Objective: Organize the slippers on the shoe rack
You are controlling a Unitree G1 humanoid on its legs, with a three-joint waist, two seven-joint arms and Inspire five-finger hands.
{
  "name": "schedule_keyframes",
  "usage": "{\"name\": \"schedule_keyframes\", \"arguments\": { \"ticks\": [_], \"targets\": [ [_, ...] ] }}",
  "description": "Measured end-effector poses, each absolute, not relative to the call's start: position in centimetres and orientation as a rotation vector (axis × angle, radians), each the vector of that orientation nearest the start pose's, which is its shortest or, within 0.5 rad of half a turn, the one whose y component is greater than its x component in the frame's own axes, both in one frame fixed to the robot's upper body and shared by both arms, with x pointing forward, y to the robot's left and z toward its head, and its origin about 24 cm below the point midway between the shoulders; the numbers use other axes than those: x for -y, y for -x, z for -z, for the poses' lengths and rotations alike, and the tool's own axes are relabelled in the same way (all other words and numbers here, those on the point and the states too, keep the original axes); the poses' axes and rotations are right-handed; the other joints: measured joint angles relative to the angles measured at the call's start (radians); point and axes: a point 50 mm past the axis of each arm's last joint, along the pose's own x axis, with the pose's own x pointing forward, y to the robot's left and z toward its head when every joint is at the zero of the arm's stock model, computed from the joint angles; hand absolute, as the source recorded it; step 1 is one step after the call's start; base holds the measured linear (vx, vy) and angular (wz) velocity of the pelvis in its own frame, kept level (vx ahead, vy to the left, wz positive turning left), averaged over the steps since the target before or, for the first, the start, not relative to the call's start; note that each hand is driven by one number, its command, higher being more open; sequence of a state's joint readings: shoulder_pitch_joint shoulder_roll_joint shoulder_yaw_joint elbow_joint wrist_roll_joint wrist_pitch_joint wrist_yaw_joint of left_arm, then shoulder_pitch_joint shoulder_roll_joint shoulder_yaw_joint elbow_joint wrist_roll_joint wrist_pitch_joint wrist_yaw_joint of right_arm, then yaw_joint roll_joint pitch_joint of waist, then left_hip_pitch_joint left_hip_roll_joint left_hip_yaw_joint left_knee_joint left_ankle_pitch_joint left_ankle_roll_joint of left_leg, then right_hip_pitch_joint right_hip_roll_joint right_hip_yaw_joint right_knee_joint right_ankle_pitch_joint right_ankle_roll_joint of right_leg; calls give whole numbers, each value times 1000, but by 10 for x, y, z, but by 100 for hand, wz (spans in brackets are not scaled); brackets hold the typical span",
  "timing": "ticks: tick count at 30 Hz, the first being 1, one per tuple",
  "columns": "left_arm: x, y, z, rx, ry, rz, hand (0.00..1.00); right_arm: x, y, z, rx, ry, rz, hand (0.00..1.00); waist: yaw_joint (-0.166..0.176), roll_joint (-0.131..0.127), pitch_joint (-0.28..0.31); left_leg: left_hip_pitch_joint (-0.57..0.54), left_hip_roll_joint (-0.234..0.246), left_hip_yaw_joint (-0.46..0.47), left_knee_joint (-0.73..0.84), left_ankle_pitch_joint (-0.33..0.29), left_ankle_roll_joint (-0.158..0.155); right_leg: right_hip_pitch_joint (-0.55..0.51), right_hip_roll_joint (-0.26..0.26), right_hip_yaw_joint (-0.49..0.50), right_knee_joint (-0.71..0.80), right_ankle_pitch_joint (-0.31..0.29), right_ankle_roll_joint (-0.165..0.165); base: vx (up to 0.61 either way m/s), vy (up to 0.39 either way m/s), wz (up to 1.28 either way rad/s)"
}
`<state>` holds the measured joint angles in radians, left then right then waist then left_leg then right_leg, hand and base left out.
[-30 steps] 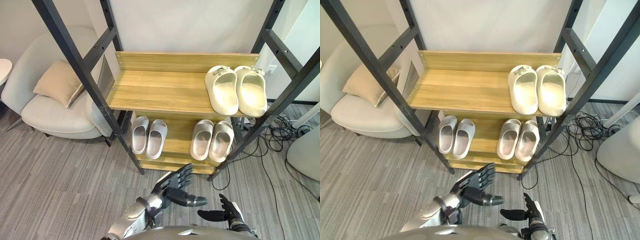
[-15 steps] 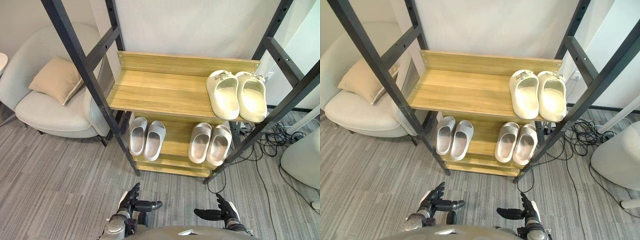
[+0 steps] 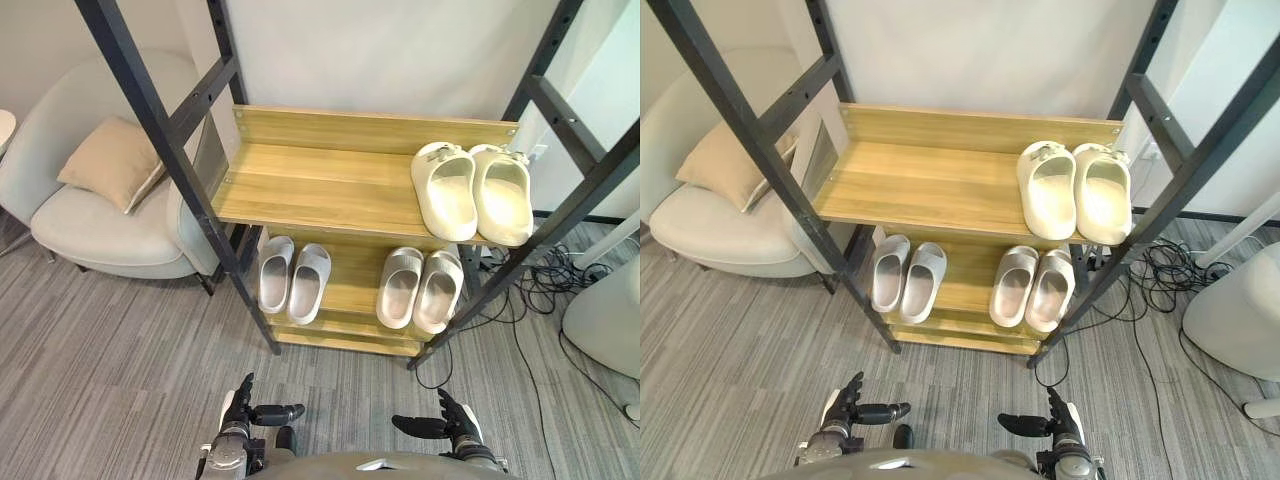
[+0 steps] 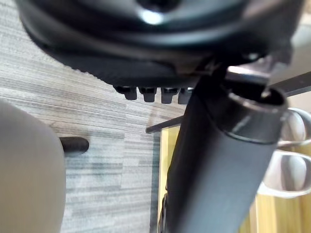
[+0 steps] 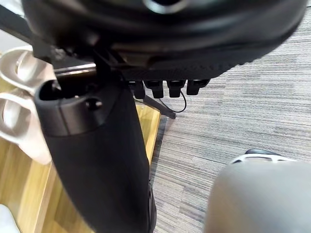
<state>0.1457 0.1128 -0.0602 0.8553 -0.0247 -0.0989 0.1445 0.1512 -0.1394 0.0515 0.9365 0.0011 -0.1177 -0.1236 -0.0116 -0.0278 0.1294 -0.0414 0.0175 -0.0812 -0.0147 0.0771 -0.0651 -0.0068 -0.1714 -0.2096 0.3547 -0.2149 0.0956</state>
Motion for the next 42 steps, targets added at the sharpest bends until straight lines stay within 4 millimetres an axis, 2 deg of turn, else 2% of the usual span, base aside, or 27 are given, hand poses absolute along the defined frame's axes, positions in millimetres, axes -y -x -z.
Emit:
{"name": "schedule_keyframes", "arguments": {
  "ticks": [3,6,7,9,10,11,12,13,15,16,17,18,20,21,23,25,28,29,31,32,33,34,35,36,38,41,42],
  "targets": [
    [-192,-117,142,-894,-158,-177,100,204,-100,150,-962,193,167,100,8,-1,6,-48,-35,-105,35,1,7,-28,-14,79,119,-56,5,-73,-38,114],
    [-197,-121,139,-872,-148,-230,100,193,-109,147,-930,175,151,100,51,-22,-3,-95,-53,-140,44,17,-7,-14,-5,133,62,-137,0,-122,-127,50],
    [-190,-124,140,-868,-129,-230,100,187,-120,145,-899,173,130,100,58,12,6,-123,-31,-182,50,33,-23,-12,29,96,40,-125,-15,-188,-241,68],
    [-184,-124,140,-866,-106,-226,100,177,-129,143,-873,160,105,100,59,52,16,-155,-3,-241,32,67,-49,-28,71,38,33,-113,-39,-129,-167,82],
    [-181,-124,140,-866,-87,-230,100,173,-138,140,-851,158,97,100,60,73,25,-175,17,-252,8,90,-30,-37,94,-1,28,-103,-58,-104,-143,87],
    [-180,-124,141,-869,-72,-237,100,170,-146,138,-833,150,94,100,55,77,31,-190,50,-189,-40,66,53,-43,101,-47,-10,-77,-83,-116,-162,81],
    [-180,-125,141,-868,-73,-236,100,170,-147,137,-829,145,99,100,53,75,33,-198,55,-158,-43,42,72,-41,100,-64,-23,-70,-85,-88,-133,113],
    [-183,-132,139,-855,-87,-232,100,166,-153,135,-816,121,118,100,41,56,44,-242,55,-29,10,-4,78,-37,71,-120,-53,-48,-97,-39,-93,108],
    [-183,-138,137,-838,-102,-222,100,177,-151,135,-822,122,171,100,35,38,54,-274,42,147,270,-16,35,-29,32,-207,-63,-40,-101,-37,-81,128],
    [-182,-139,137,-836,-106,-219,100,178,-150,136,-824,126,174,100,33,41,52,-271,44,160,298,-20,35,-26,31,-217,-63,-40,-101,-15,-2,111],
    [-179,-135,138,-848,-124,-196,100,184,-147,136,-832,138,182,100,23,53,45,-251,63,235,374,-100,45,-22,33,-264,-54,-40,-101,-3,62,96],
    [-177,-136,138,-845,-142,-170,100,186,-146,136,-836,140,187,100,7,64,40,-246,73,291,342,-103,53,-17,37,-307,-51,-40,-101,-5,76,110],
    [-176,-138,138,-838,-172,-138,100,185,-144,137,-844,121,202,100,-3,38,37,-197,37,287,195,-41,50,-7,31,-333,-87,-26,-98,-12,75,82],
    [-178,-140,137,-835,-198,-119,100,179,-144,138,-846,96,203,100,-2,20,38,-158,31,322,143,-54,46,18,31,-358,-128,-15,-87,22,60,58],
    [-174,-139,141,-859,-198,-104,100,179,-144,138,-847,90,211,100,-2,25,45,-90,16,334,77,-42,54,55,30,-366,-139,-2,-69,22,67,27],
    [-174,-135,142,-867,-211,-94,100,174,-140,141,-860,76,201,100,-2,17,36,-6,-18,324,-71,24,62,89,29,-366,-179,18,-51,-12,118,13],
    [-174,-136,142,-870,-213,-87,100,163,-140,143,-875,54,179,100,-6,12,36,-12,-44,288,-75,29,77,95,9,-393,-174,20,-36,-30,86,36],
    [-175,-136,142,-870,-213,-89,100,161,-141,143,-882,54,167,100,0,9,36,-8,-64,281,-75,16,94,97,-15,-400,-151,0,-7,-31,79,27],
    [-176,-136,142,-871,-209,-95,100,159,-141,144,-889,51,161,100,2,5,38,2,-93,268,-74,0,108,96,-50,-413,-110,-27,9,-6,144,43],
    [-182,-136,141,-867,-221,-100,100,156,-135,147,-912,40,156,100,3,-42,40,-17,-146,292,69,-86,166,119,-139,-464,-31,-70,67,84,188,79],
    [-183,-136,141,-862,-223,-101,100,159,-129,148,-923,44,160,100,2,-46,37,-26,-146,293,155,-157,162,130,-160,-471,31,-84,75,136,209,106],
    [-180,-137,141,-863,-212,-110,100,166,-133,147,-915,68,151,100,2,-25,45,-31,-143,250,226,-230,177,74,-202,-406,236,-66,21,113,129,89],
    [-181,-133,143,-876,-211,-114,100,170,-133,146,-912,82,151,100,-4,-4,42,-18,-130,212,243,-247,186,19,-184,-304,330,-68,-28,215,178,91],
    [-184,-134,143,-874,-211,-126,100,171,-133,146,-908,89,149,100,-4,2,48,-10,-116,183,248,-258,189,-19,-140,-245,356,-100,-30,223,140,89],
    [-193,-132,143,-889,-218,-153,100,170,-137,145,-898,97,136,100,0,-15,51,21,-110,106,224,-271,192,-139,-50,-165,339,-132,-34,262,85,94],
    [-193,-131,144,-898,-204,-163,100,172,-141,143,-887,114,116,100,-2,-16,61,85,-109,37,204,-294,190,-256,47,-94,236,-119,-28,283,31,72],
    [-193,-130,145,-907,-205,-161,100,171,-144,141,-875,111,114,100,-11,-16,61,121,-111,-1,186,-307,183,-299,90,-55,151,-74,-24,497,4,85]
  ]
}}
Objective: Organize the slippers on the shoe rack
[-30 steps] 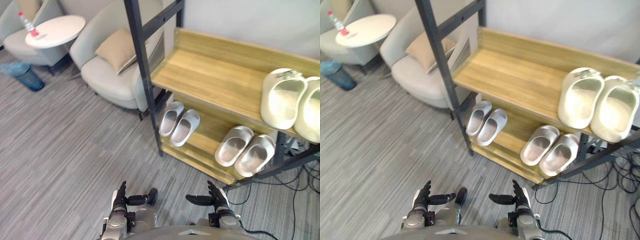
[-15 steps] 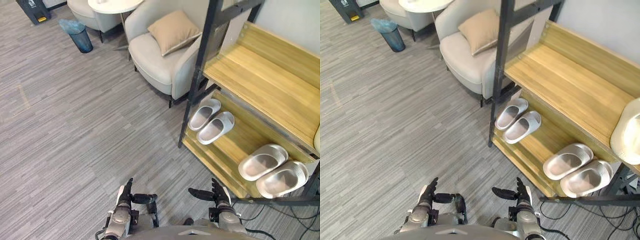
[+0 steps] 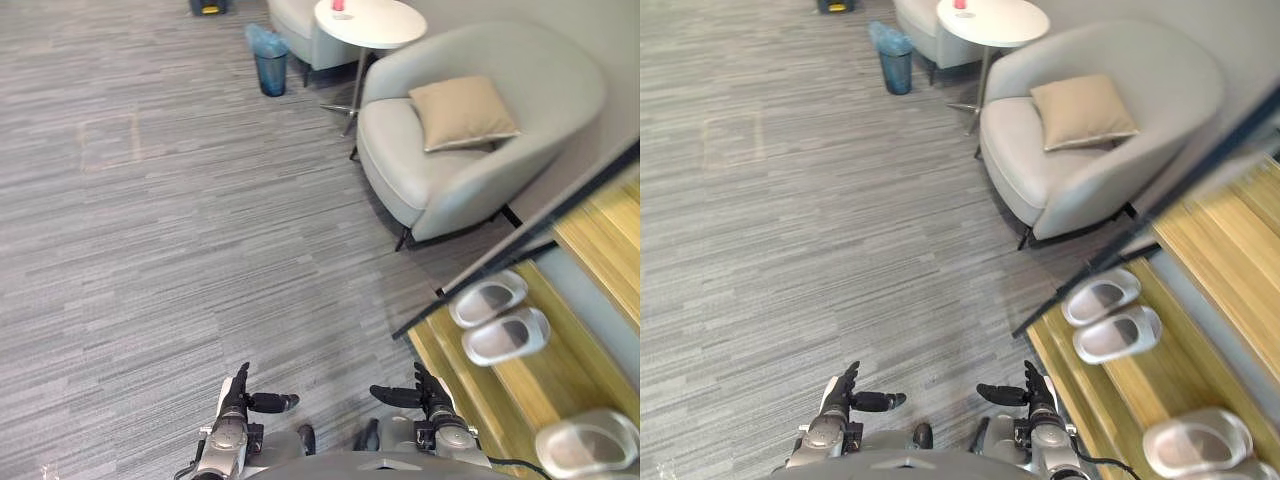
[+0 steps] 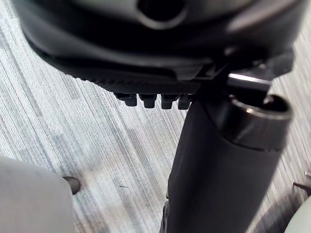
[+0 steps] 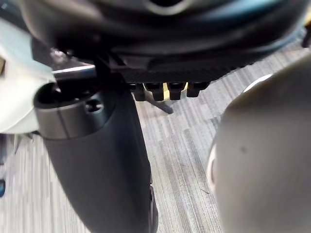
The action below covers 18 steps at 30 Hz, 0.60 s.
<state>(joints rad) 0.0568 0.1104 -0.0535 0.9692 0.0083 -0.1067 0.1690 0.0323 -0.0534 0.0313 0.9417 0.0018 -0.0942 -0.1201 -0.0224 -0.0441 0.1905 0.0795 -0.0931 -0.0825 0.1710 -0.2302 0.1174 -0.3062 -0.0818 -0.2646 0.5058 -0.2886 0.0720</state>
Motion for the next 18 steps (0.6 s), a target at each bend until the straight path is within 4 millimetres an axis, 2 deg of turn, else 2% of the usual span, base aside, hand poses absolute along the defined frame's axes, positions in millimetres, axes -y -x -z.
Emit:
{"name": "schedule_keyframes", "arguments": {
  "ticks": [1,2,3,4,5,6,7,8,9,10,11,12,13,14,15,16,17,18],
  "targets": [
    [-192,-129,145,-909,-204,-160,100,171,-145,141,-867,109,113,100,-4,0,0,13,-2,-20,-10,-6,-4,-13,12,12,-42,27,-2,568,-39,124],
    [-190,-128,146,-914,-198,-157,100,170,-148,138,-849,106,112,100,-17,2,0,52,-3,-88,-26,-30,-27,-41,32,38,-82,122,-34,656,-102,125],
    [-188,-127,147,-917,-193,-155,100,170,-149,138,-846,108,110,100,-24,4,-1,74,0,-127,-28,-42,-45,-42,39,47,-81,165,-56,461,-87,149],
    [-186,-124,148,-928,-185,-155,100,171,-147,138,-849,112,108,100,-28,10,-5,90,10,-164,-23,-53,-64,-30,38,37,-74,172,-117,674,-162,114],
    [-182,-127,148,-924,-174,-152,100,171,-153,136,-833,114,104,100,-9,37,-8,79,29,-192,0,-43,-101,-19,22,-8,-39,161,-129,545,-131,116],
    [-173,-131,148,-918,-152,-137,100,176,-157,134,-819,119,113,100,-16,50,5,78,19,-206,25,-9,-144,-43,-10,-27,59,145,-151,766,-176,114],
    [-167,-133,148,-915,-124,-145,100,182,-160,132,-809,129,119,100,-26,67,13,57,3,-187,140,11,-186,-67,-8,-41,117,77,-125,467,-115,96],
    [-170,-129,149,-921,-112,-165,100,180,-159,132,-811,128,111,100,-21,72,8,27,2,-155,250,6,-237,-2,15,-52,-55,119,-121,539,-185,86],
    [-169,-129,148,-917,-80,-193,100,181,-159,131,-807,146,102,100,-25,99,18,-56,38,-83,487,4,-301,92,57,-96,-169,149,-155,539,-179,47],
    [-172,-131,145,-889,-62,-226,100,176,-159,132,-807,132,97,100,-11,118,13,-147,104,29,685,-24,-284,167,101,-76,-238,155,-166,658,-233,34],
    [-180,-136,141,-860,-60,-261,100,162,-164,131,-796,97,84,100,16,90,25,-233,180,153,824,-52,-243,264,124,-77,-314,150,-169,673,-221,7],
    [-181,-137,141,-856,-61,-264,100,160,-164,131,-795,93,83,100,19,86,26,-246,186,163,829,-56,-236,276,124,-79,-321,150,-169,557,-218,18],
    [-190,-144,136,-824,-75,-273,100,151,-171,128,-774,73,69,100,32,51,41,-316,216,231,795,-88,-193,355,119,-85,-374,150,-169,617,-164,20],
    [-194,-150,132,-801,-83,-277,100,146,-176,126,-760,70,57,100,38,33,48,-367,228,286,678,-106,-166,409,111,-89,-399,149,-166,509,-73,20],
    [-194,-152,131,-794,-86,-277,100,145,-177,125,-755,72,51,100,41,28,52,-385,227,307,612,-104,-162,430,104,-95,-404,145,-155,622,-36,15],
    [-197,-157,129,-780,-93,-277,100,144,-178,124,-753,71,50,100,46,16,58,-419,223,348,502,-87,-140,472,87,-114,-409,126,-121,431,10,27],
    [-197,-158,128,-775,-98,-275,100,147,-176,126,-759,77,55,100,46,12,57,-446,205,388,362,-10,-109,509,82,-136,-411,101,-74,544,29,39],
    [-193,-155,130,-783,-104,-260,100,152,-170,128,-774,89,63,100,46,29,43,-457,196,401,250,120,-65,528,94,-147,-410,81,-42,598,70,39]
  ]
}}
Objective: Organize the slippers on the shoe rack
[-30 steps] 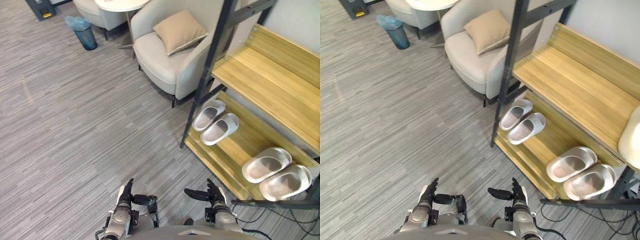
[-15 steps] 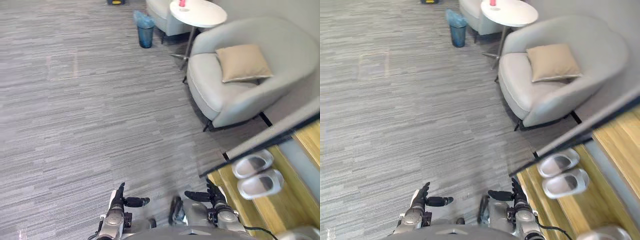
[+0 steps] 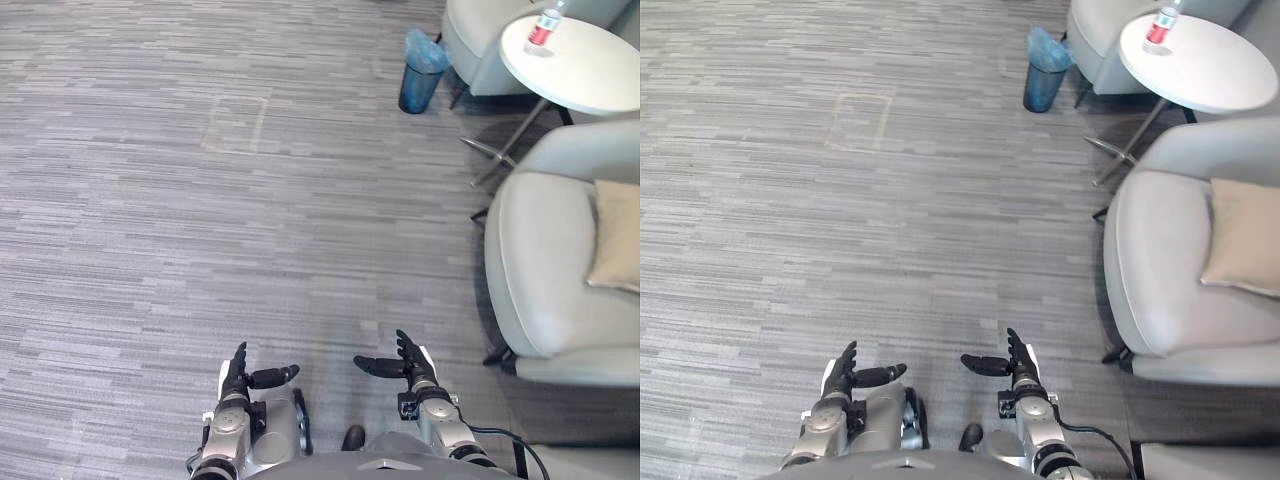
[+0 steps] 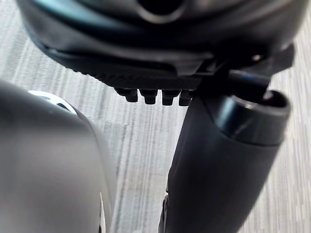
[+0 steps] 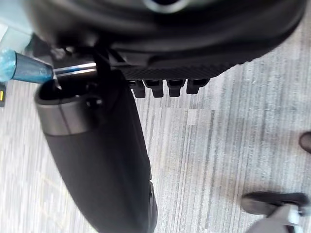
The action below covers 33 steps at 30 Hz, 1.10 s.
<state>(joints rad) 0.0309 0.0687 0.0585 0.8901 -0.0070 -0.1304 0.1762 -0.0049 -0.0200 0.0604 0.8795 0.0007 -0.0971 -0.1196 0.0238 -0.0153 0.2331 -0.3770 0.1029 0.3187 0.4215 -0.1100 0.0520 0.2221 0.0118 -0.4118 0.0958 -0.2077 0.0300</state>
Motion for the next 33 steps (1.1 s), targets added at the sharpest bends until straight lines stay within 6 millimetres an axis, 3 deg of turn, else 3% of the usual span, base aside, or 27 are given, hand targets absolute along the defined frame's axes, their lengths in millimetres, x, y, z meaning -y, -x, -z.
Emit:
{"name": "schedule_keyframes", "arguments": {
  "ticks": [1,2,4,5,6,7,8,10,11,13,14,15,16,17,19,21,22,23,24,25,27,28,29,30,31,32,33],
  "targets": [
    [-195,-155,130,-783,-118,-247,100,153,-163,132,-807,91,68,100,13,-27,-16,-13,-28,-5,41,34,54,25,-20,2,2,-21,26,779,94,50],
    [-199,-156,129,-777,-131,-251,100,151,-158,134,-822,84,68,100,11,-53,-35,-6,-59,-13,34,-16,65,22,-50,4,35,-17,33,850,118,62],
    [-200,-154,130,-789,-134,-252,100,152,-155,137,-845,89,68,100,9,-61,-37,31,-83,-38,34,-60,69,-20,-93,12,218,-5,52,705,120,57],
    [-198,-150,133,-809,-133,-248,100,151,-152,139,-856,87,66,100,5,-60,-36,79,-94,-61,25,-83,70,-56,-123,18,374,33,65,777,101,46],
    [-199,-145,136,-835,-140,-245,100,150,-149,140,-866,88,59,100,1,-56,-33,153,-104,-87,-3,-111,65,-99,-157,34,573,26,32,645,72,55],
    [-197,-142,138,-851,-145,-236,100,149,-149,140,-865,91,49,100,-6,-47,-29,220,-109,-109,-27,-128,61,-137,-176,41,721,-8,-23,586,-11,57],
    [-196,-137,140,-863,-151,-227,100,148,-149,140,-862,99,38,100,-17,-33,-27,300,-110,-139,-75,-140,60,-199,-163,75,843,-37,-55,567,-97,76],
    [-193,-137,140,-864,-164,-210,100,147,-152,137,-836,103,27,100,-40,-16,-27,406,-96,-194,-150,-146,50,-312,-109,129,859,-70,-53,625,-148,79],
    [-192,-138,140,-865,-162,-209,100,147,-156,134,-813,104,28,100,-48,-7,-23,456,-78,-225,-187,-149,46,-387,-83,142,806,-92,-56,558,-218,78],
    [-192,-139,140,-865,-162,-209,100,147,-162,130,-785,104,24,100,-62,-1,-19,506,-43,-264,-226,-151,42,-494,-53,170,629,-86,-29,578,-241,103],
    [-193,-140,140,-862,-168,-207,100,146,-165,129,-774,103,23,100,-83,-32,-22,552,-35,-313,-273,-165,5,-545,-64,217,300,46,56,493,-219,107],
    [-194,-139,140,-866,-169,-206,100,146,-164,129,-778,103,23,100,-86,-40,-23,573,-32,-322,-284,-174,-12,-540,-69,207,287,154,49,640,-291,99],
    [-190,-135,143,-889,-168,-194,100,148,-164,131,-789,108,26,100,-78,-25,-25,599,0,-350,-296,-176,-23,-518,-46,191,290,132,-27,634,-320,23],
    [-184,-132,146,-902,-168,-164,100,151,-166,129,-779,101,44,100,-61,-29,-27,591,0,-374,-272,-140,-53,-525,-47,198,351,76,-50,515,-271,15],
    [-178,-132,146,-904,-171,-142,100,154,-162,131,-800,95,67,100,-69,-20,-33,585,6,-406,-194,-119,-93,-493,-51,175,381,9,-74,624,-318,30],
    [-171,-135,145,-892,-133,-153,100,157,-158,131,-800,92,76,100,-85,-2,-29,457,19,-442,133,-98,-222,-402,-40,135,325,-27,-71,558,-251,56],
    [-166,-138,143,-874,-99,-168,100,158,-157,129,-787,92,85,100,-76,15,-30,364,39,-442,362,-72,-319,-345,-20,122,284,-33,-74,472,-133,25],
    [-166,-144,138,-832,-67,-201,100,153,-155,129,-786,83,73,100,-54,25,-32,248,86,-377,631,-74,-307,-237,17,123,216,-43,-85,467,-110,6],
    [-168,-145,137,-823,-65,-208,100,149,-155,129,-788,79,65,100,-47,25,-32,223,103,-351,677,-81,-293,-201,24,124,194,-45,-90,452,-85,-11],
    [-171,-148,134,-804,-60,-226,100,141,-152,130,-794,64,49,100,-33,11,-37,155,139,-269,719,-104,-236,-118,27,130,133,-48,-94,454,-71,-14],
    [-174,-155,129,-763,-59,-240,100,134,-156,129,-785,48,37,100,-3,-5,-43,60,151,-156,545,-149,-150,-24,13,159,40,-41,-82,588,-3,-32],
    [-174,-156,129,-762,-59,-242,100,132,-159,128,-781,48,33,100,2,-5,-43,47,144,-143,458,-151,-141,-15,6,166,34,-41,-78,522,96,-39],
    [-175,-157,128,-762,-63,-246,100,130,-163,127,-774,56,20,100,6,-4,-42,27,96,-142,197,-113,-104,12,-19,177,25,-49,-58,530,174,-32],
    [-175,-158,128,-759,-61,-248,100,131,-163,128,-779,59,22,100,10,-4,-40,22,55,-150,54,23,-77,36,-37,187,26,-63,-33,448,162,-27],
    [-181,-160,126,-749,-76,-254,100,128,-160,130,-799,54,16,100,22,-46,-45,61,10,-133,20,17,-74,52,-77,198,26,-71,-15,601,145,15],
    [-185,-165,124,-736,-95,-253,100,126,-159,132,-808,55,8,100,14,-64,-47,88,-11,-140,-10,24,-54,42,-96,198,57,-32,11,719,182,31],
    [-192,-162,125,-746,-113,-260,100,124,-156,134,-824,71,-8,100,19,-65,-46,86,3,-137,54,4,-39,46,-94,238,83,45,33,712,185,33]
  ]
}}
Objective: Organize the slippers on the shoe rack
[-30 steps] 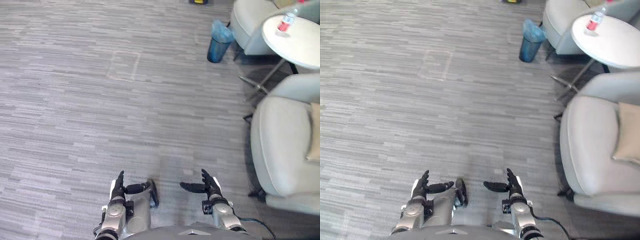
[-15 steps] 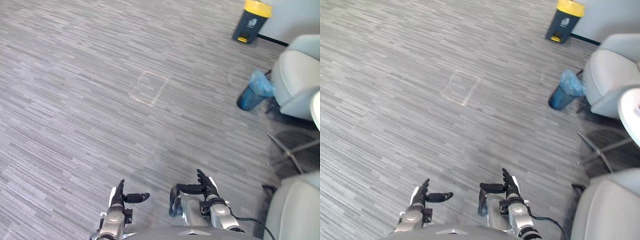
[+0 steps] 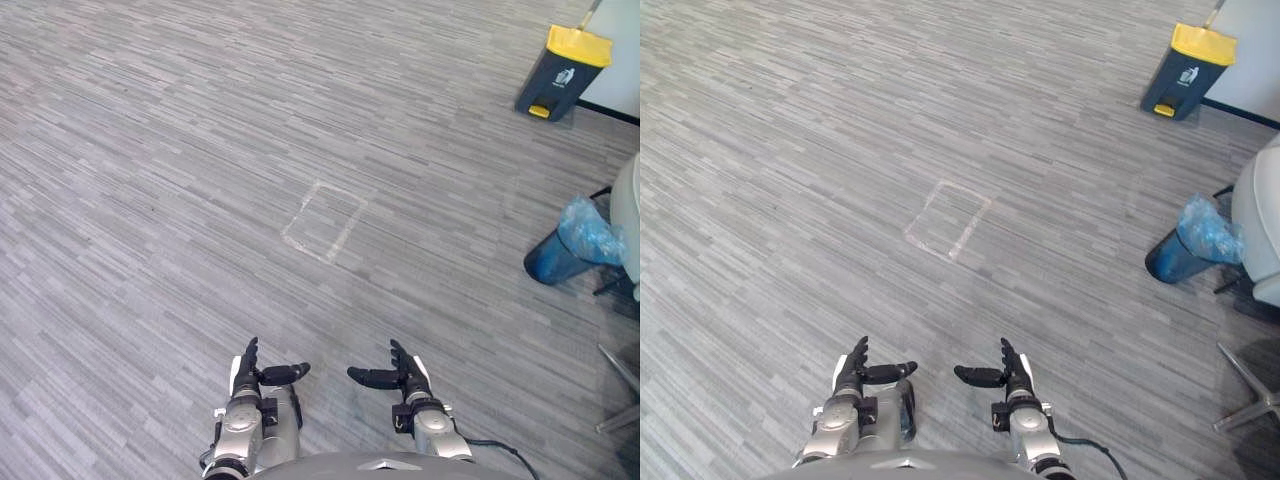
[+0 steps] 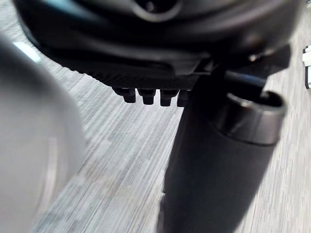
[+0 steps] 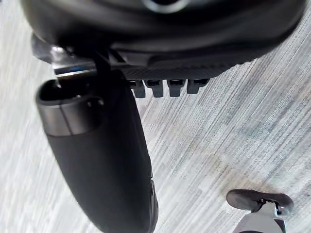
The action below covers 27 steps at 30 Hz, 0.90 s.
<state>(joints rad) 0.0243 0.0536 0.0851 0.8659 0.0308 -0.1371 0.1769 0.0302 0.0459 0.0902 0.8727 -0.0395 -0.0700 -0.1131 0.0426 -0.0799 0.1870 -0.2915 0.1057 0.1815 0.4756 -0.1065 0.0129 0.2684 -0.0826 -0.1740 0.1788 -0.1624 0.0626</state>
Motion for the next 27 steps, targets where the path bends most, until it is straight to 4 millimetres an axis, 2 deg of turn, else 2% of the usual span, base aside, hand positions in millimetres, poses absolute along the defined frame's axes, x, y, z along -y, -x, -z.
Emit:
{"name": "schedule_keyframes", "arguments": {
  "ticks": [1,2,3,4,5,6,7,8,9,10,12,13,14,15,16,17,18,19,20,21,22,23,24,25,26,27],
  "targets": [
    [-194,-158,127,-763,-119,-266,100,123,-158,133,-820,70,-10,100,8,5,4,-14,-1,14,43,-23,2,7,5,17,21,25,6,650,294,11],
    [-198,-151,130,-788,-124,-273,100,124,-154,135,-831,70,-5,100,6,-2,-10,-1,-24,17,48,-52,1,-2,-9,30,88,42,18,506,307,16],
    [-199,-141,135,-822,-138,-264,100,131,-149,137,-846,80,9,100,-12,0,-22,79,-65,37,-28,-104,55,-53,-38,34,300,50,30,389,266,34],
    [-202,-136,136,-837,-154,-260,100,131,-148,138,-851,82,11,100,-13,-10,-22,116,-90,31,-65,-121,38,-93,-63,36,421,72,40,521,195,49],
    [-205,-138,137,-849,-179,-248,100,135,-150,138,-850,92,12,100,-21,-34,-11,186,-131,21,-100,-137,58,-196,-118,51,685,49,5,555,79,37],
    [-203,-137,139,-870,-183,-241,100,138,-152,137,-846,103,12,100,-26,-14,4,257,-132,7,-131,-149,59,-270,-119,48,827,-1,-28,673,84,33],
    [-201,-134,141,-886,-187,-227,100,140,-152,137,-845,111,12,100,-43,11,14,321,-121,-9,-174,-149,59,-324,-95,40,879,-38,-44,574,30,25],
    [-197,-131,143,-894,-195,-208,100,141,-154,135,-832,115,10,100,-58,38,24,393,-98,-27,-226,-149,59,-383,-52,30,871,-80,-64,459,2,28],
    [-196,-131,143,-895,-199,-201,100,142,-157,134,-819,117,10,100,-61,48,29,425,-86,-29,-245,-149,59,-420,-30,28,838,-98,-72,554,-43,39],
    [-194,-131,143,-895,-203,-193,100,142,-161,131,-794,116,10,100,-70,55,34,463,-62,-37,-260,-149,59,-490,10,23,719,-121,-71,541,-109,41],
    [-192,-134,143,-890,-202,-183,100,140,-164,128,-769,113,6,100,-80,51,34,500,-44,-59,-281,-149,59,-567,31,23,509,-103,-44,565,-165,54],
    [-191,-134,143,-889,-211,-170,100,137,-166,127,-762,117,-7,100,-87,27,27,533,-48,-68,-309,-154,47,-589,30,16,271,-20,-5,630,-215,68],
    [-187,-130,146,-911,-210,-155,100,138,-163,129,-774,121,-10,100,-102,23,24,595,-31,-100,-345,-169,21,-563,34,-30,188,159,-88,651,-226,48],
    [-183,-130,147,-919,-202,-146,100,139,-166,128,-773,125,-10,100,-97,38,19,596,-15,-113,-352,-162,20,-561,50,-30,200,151,-83,629,-226,8],
    [-180,-131,147,-912,-194,-134,100,138,-173,125,-756,119,0,100,-85,30,22,601,-23,-126,-351,-120,2,-585,42,-27,265,105,-98,573,-237,-25],
    [-174,-132,147,-910,-185,-122,100,139,-174,124,-752,112,12,100,-89,28,23,615,-29,-138,-335,-93,-34,-586,30,-25,323,46,-115,640,-273,-11],
    [-165,-131,148,-911,-169,-106,100,142,-170,125,-757,105,28,100,-99,40,16,607,-26,-173,-236,-84,-47,-547,25,-42,347,-28,-123,516,-232,20],
    [-160,-132,148,-910,-155,-101,100,143,-165,126,-763,97,36,100,-106,52,11,550,-16,-208,-81,-73,-69,-501,30,-60,331,-57,-119,584,-239,37],
    [-156,-134,147,-900,-130,-106,100,143,-159,126,-768,92,39,100,-106,72,1,443,7,-244,165,-5,-189,-438,55,-73,280,-70,-120,464,-166,31],
    [-155,-133,146,-898,-120,-110,100,144,-158,126,-766,93,39,100,-105,81,-2,410,16,-254,241,12,-233,-421,66,-77,264,-71,-121,549,-153,10],
    [-152,-136,143,-875,-90,-132,100,142,-157,126,-768,90,37,100,-95,102,-2,285,61,-251,518,34,-276,-345,111,-76,205,-77,-132,450,-64,-18],
    [-158,-141,139,-840,-85,-161,100,133,-155,127,-785,65,27,100,-77,95,0,157,117,-187,718,3,-257,-226,142,-61,134,-88,-148,455,-61,-22],
    [-159,-142,138,-838,-86,-162,100,132,-155,128,-786,63,26,100,-75,93,1,151,119,-182,721,0,-252,-220,142,-59,129,-88,-148,479,-67,-44],
    [-162,-146,135,-813,-93,-173,100,126,-154,128,-794,41,23,100,-60,69,-10,83,142,-108,679,-59,-171,-155,137,-29,69,-87,-147,396,-52,-43],
    [-163,-148,134,-805,-94,-174,100,125,-155,128,-792,38,23,100,-53,61,-14,57,146,-82,617,-87,-134,-130,132,-13,45,-83,-141,504,-30,-69],
    [-162,-152,132,-794,-92,-173,100,124,-158,127,-783,39,22,100,-45,55,-9,31,137,-63,475,-128,-108,-91,124,23,19,-80,-135,494,53,-79]
  ]
}}
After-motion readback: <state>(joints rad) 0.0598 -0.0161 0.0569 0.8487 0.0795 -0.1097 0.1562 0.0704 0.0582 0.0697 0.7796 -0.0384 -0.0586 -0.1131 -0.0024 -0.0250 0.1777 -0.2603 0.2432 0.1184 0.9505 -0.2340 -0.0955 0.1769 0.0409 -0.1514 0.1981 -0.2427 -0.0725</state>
